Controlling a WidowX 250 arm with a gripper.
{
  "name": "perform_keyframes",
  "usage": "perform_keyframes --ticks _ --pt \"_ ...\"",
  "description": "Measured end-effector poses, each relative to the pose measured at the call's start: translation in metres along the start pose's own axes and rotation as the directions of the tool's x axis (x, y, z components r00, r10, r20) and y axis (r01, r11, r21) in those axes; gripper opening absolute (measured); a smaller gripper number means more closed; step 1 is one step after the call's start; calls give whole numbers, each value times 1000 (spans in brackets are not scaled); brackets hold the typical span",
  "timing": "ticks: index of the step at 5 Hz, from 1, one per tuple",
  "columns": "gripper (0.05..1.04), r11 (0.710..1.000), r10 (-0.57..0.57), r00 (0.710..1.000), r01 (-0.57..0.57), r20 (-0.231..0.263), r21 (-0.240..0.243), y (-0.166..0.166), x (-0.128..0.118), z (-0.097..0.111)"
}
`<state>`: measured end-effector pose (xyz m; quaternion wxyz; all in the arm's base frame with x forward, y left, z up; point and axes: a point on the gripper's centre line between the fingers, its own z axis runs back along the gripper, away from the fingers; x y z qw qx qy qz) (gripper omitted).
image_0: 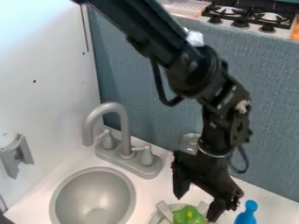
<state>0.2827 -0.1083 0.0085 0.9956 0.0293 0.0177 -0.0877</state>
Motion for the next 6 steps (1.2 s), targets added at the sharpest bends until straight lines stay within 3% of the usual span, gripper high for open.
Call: perform_keyframes --ticks 1,3,4,6 --pt "1007 1000 -9 999 10 -37 14 -1 8 -16" --pt "1007 999 32 987 -26 -161 38 9 7 -43" --pt "977 998 58 986 -56 -157 21 19 10 -46" --pt "414 998 50 987 -54 -156 -18 20 12 -51"
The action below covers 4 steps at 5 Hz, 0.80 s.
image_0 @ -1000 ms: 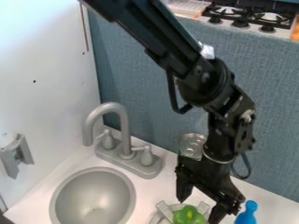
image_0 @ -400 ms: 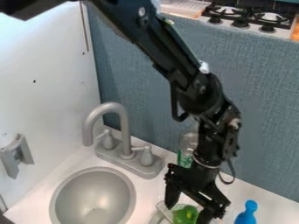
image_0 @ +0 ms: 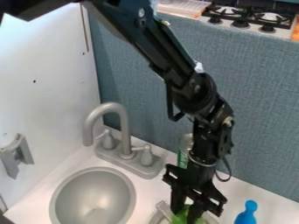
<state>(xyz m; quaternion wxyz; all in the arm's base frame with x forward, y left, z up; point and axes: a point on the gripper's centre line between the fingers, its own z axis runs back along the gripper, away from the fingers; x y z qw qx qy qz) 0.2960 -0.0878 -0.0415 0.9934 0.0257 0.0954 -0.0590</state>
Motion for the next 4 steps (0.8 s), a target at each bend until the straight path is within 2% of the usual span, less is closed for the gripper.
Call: perform_keyframes --ticks 1,2,3,4 --pt "222 1000 -19 1000 19 15 -22 -3 2 1" --pt "139 999 -23 999 24 34 -23 -6 -4 11" --pt "112 998 -65 993 63 103 22 -28 -18 47" --pt "111 991 -135 987 135 90 11 -49 -43 50"
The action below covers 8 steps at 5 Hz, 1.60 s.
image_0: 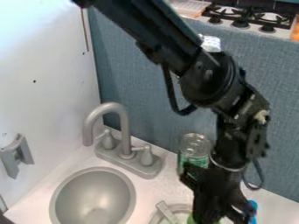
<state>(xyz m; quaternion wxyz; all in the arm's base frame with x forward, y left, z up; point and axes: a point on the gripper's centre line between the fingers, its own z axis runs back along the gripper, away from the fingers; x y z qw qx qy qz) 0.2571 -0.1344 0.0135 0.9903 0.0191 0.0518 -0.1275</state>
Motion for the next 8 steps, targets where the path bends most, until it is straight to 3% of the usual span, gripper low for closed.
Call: perform_keyframes --ticks 1,2,3,4,6,7,8 --pt "111 994 -98 994 96 -41 -50 -29 -24 -9" --pt "111 980 -171 985 168 -29 -104 -46 -34 -21" --pt "111 967 -234 972 229 -32 -116 -54 -33 -48" --pt "111 963 -260 965 257 -27 -85 -57 -26 -66" --pt "135 959 -282 959 282 3 6 -62 -23 -71" --pt "341 962 -274 962 274 -6 6 -65 -26 -71" --pt "631 972 -234 971 233 -47 -31 -68 -34 -65"
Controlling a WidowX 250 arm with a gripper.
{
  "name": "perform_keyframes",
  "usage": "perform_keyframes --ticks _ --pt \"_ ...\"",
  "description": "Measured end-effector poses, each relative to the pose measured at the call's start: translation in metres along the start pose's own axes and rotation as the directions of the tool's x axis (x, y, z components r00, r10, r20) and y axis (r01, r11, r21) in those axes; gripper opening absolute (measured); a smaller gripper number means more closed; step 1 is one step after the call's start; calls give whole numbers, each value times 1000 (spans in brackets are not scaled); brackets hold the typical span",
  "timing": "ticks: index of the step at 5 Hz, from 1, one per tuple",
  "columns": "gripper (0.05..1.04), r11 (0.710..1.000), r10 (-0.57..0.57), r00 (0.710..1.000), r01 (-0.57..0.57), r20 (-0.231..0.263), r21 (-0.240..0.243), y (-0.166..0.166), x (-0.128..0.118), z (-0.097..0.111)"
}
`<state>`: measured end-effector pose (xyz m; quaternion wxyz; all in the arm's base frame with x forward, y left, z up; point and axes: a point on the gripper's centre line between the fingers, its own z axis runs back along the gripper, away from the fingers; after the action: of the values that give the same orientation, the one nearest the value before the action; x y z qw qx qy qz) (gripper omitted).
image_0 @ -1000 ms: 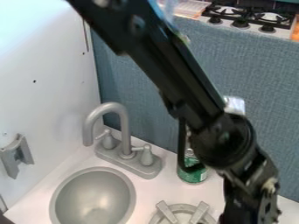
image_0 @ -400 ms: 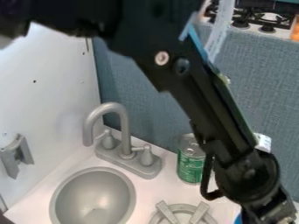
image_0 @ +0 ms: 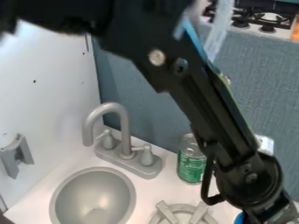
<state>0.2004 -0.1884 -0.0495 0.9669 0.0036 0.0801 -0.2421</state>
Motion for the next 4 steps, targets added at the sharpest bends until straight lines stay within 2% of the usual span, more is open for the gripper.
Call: perform_keyframes --ticks 1,2,3,4 --pt "921 999 -5 1000 5 16 -49 -5 2 12" --pt "1005 996 42 999 -39 28 -84 3 7 33" --pt "1001 996 87 987 -82 138 -44 18 11 82" --pt "1001 991 133 979 -132 153 -13 38 7 100"
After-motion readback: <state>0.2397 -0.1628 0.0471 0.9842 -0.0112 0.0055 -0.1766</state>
